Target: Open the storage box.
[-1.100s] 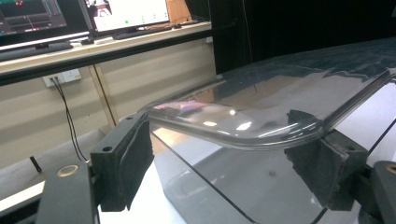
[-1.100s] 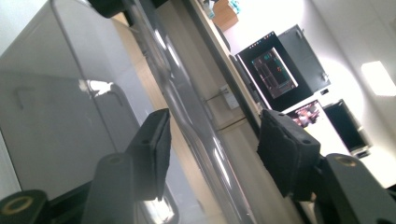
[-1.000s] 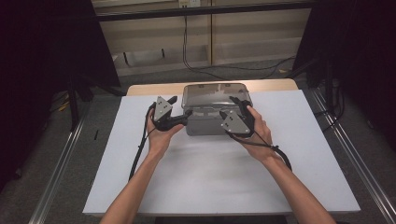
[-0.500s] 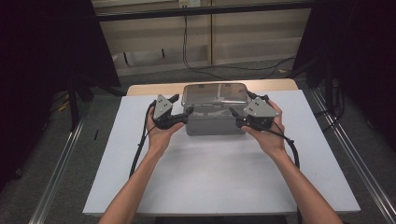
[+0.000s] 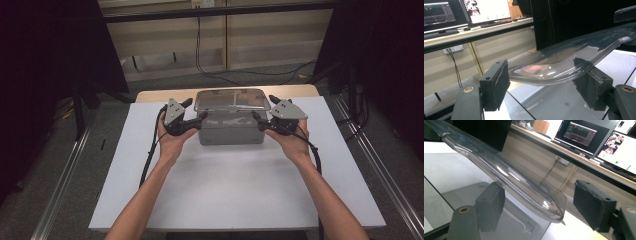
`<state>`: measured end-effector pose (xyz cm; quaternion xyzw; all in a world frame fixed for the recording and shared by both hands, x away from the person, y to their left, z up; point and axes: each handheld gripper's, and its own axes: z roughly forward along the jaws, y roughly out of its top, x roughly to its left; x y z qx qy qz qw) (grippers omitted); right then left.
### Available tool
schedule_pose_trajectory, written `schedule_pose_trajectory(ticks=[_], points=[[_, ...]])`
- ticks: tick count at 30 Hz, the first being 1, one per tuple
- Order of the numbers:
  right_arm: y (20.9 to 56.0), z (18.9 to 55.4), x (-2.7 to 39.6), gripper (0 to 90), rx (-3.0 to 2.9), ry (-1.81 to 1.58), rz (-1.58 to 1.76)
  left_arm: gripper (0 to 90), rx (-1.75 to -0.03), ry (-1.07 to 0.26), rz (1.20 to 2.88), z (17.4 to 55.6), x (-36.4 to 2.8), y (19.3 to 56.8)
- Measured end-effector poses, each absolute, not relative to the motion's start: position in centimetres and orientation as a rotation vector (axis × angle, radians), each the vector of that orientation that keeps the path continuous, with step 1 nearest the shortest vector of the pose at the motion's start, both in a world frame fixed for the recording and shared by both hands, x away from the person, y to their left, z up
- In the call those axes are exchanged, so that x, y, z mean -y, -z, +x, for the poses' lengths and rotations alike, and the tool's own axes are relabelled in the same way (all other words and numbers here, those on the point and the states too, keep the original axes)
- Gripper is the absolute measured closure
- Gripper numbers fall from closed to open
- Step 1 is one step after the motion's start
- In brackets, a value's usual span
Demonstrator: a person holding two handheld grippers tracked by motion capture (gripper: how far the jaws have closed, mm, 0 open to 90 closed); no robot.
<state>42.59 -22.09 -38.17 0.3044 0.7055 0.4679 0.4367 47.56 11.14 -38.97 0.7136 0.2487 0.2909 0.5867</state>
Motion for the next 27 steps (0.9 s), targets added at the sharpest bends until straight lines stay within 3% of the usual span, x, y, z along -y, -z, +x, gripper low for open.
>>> schedule_pose_trajectory(ticks=[12,27], points=[[37.8,43.2,22.1,39.7,-1.741,-1.23,0.741,33.8,-0.579,-0.668,1.646,48.0,-11.0,38.3],[37.8,43.8,22.7,46.1,-1.716,-1.297,0.767,43.5,-0.565,-0.652,1.655,48.8,-10.9,37.7]])
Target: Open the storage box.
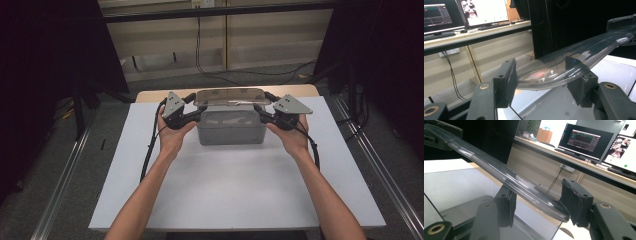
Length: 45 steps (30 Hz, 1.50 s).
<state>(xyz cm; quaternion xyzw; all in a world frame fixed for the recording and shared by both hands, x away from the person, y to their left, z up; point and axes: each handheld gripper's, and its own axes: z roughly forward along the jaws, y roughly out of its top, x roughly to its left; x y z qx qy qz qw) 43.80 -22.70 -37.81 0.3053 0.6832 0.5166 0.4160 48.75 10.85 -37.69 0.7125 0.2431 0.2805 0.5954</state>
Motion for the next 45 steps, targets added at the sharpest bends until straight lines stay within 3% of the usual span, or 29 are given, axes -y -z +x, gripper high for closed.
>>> schedule_pose_trajectory(ticks=[45], points=[[36.8,47.1,24.0,50.1,-1.7,-1.433,0.828,55.0,-0.55,-0.623,1.671,51.0,-10.8,35.7]])
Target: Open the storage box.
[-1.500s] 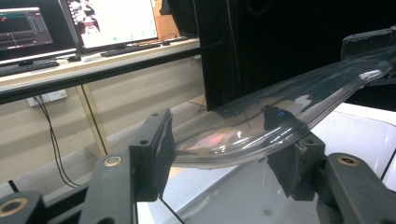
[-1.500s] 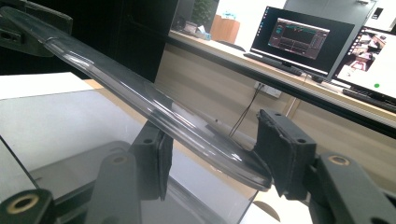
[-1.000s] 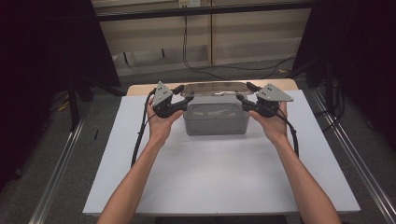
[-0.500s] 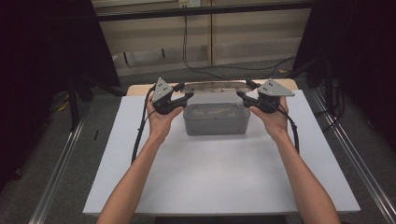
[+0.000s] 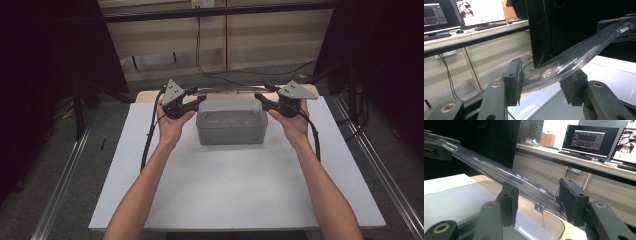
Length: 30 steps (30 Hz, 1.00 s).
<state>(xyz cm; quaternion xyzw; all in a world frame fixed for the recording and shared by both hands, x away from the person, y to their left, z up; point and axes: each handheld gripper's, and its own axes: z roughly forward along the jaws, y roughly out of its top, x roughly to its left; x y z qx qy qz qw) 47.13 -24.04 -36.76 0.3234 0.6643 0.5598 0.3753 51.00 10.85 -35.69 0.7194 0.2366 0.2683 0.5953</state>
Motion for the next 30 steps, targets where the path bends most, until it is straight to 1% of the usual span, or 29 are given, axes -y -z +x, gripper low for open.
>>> schedule_pose_trajectory(ticks=[13,21,30], points=[[36.8,48.4,24.5,52.3,-1.701,-1.456,0.852,57.4,-0.565,-0.603,1.661,52.3,-10.9,35.9],[36.5,49.0,24.6,53.1,-1.69,-1.47,0.849,60.9,-0.578,-0.612,1.667,53.4,-11.2,35.9],[36.5,49.6,24.8,55.3,-1.685,-1.48,0.861,62.6,-0.606,-0.596,1.66,54.7,-11.2,36.7]])
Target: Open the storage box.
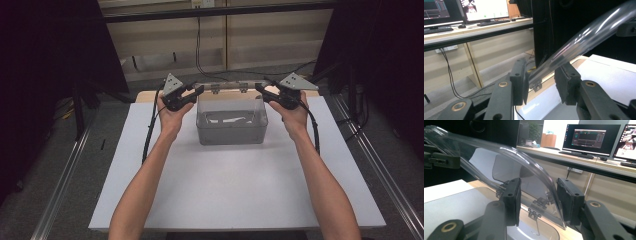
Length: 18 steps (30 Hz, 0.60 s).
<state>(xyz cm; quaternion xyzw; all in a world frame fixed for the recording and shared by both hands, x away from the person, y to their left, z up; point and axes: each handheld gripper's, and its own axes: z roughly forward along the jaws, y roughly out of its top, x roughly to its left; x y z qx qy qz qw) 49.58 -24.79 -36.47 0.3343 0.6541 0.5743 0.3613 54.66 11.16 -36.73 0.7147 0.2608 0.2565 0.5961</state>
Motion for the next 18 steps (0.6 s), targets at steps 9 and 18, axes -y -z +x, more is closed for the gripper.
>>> schedule_pose_trajectory(ticks=[9,18], points=[[36.2,50.2,24.9,55.2,-1.675,-1.496,0.876,62.7,-0.608,-0.59,1.67,55.6,-10.9,37.0],[36.2,50.6,25.1,57.1,-1.668,-1.504,0.887,64.7,-0.608,-0.595,1.694,56.3,-10.7,37.1]])
